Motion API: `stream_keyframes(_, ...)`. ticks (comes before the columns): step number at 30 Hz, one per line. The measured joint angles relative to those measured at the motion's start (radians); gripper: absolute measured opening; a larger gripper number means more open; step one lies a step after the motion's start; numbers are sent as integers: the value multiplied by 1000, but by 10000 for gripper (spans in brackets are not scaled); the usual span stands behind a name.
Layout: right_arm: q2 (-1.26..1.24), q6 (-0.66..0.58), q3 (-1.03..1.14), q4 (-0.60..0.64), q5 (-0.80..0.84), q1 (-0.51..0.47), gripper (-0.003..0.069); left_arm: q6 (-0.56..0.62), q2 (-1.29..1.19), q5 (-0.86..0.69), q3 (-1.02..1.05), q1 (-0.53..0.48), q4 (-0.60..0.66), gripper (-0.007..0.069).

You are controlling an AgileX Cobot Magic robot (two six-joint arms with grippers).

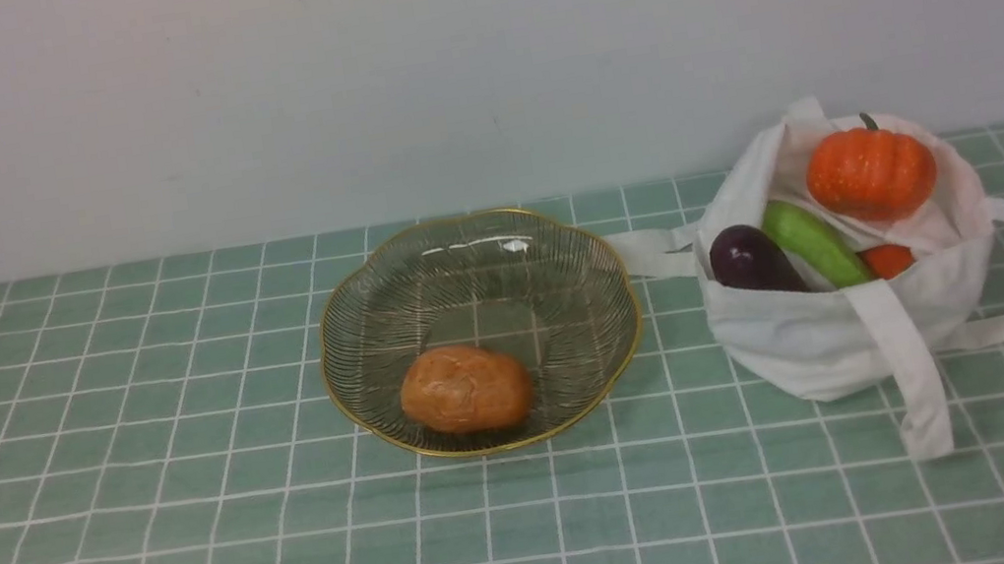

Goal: Take vegetables from cloth bag on blue coffee tablecloth place on plate.
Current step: 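Reach into the cloth bag toward the pumpkin with the right gripper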

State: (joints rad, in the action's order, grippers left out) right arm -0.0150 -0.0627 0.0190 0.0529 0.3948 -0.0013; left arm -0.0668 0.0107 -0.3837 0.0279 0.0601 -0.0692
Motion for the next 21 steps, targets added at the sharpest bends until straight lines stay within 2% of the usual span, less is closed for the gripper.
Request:
stream_keyframes(9, 0, 13, 1, 7, -11, 0, -14, 0, 0, 0, 0, 0, 0, -8)
stream_keyframes(11, 0, 50, 7, 64, -50, 4, -14, 0, 0, 0, 0, 0, 0, -8)
stream_keyframes(16, 0, 226, 11, 406, -246, 15, -14, 0, 0, 0, 0, 0, 0, -8)
stream_keyframes(17, 0, 236, 11, 434, -261, 15, -14, 0, 0, 0, 0, 0, 0, -8)
stream_keyframes(18, 0, 254, 11, 520, -304, 15, -14, 0, 0, 0, 0, 0, 0, -8)
stream_keyframes(21, 0, 242, 11, 579, -358, 15, -14, 0, 0, 0, 0, 0, 0, -8)
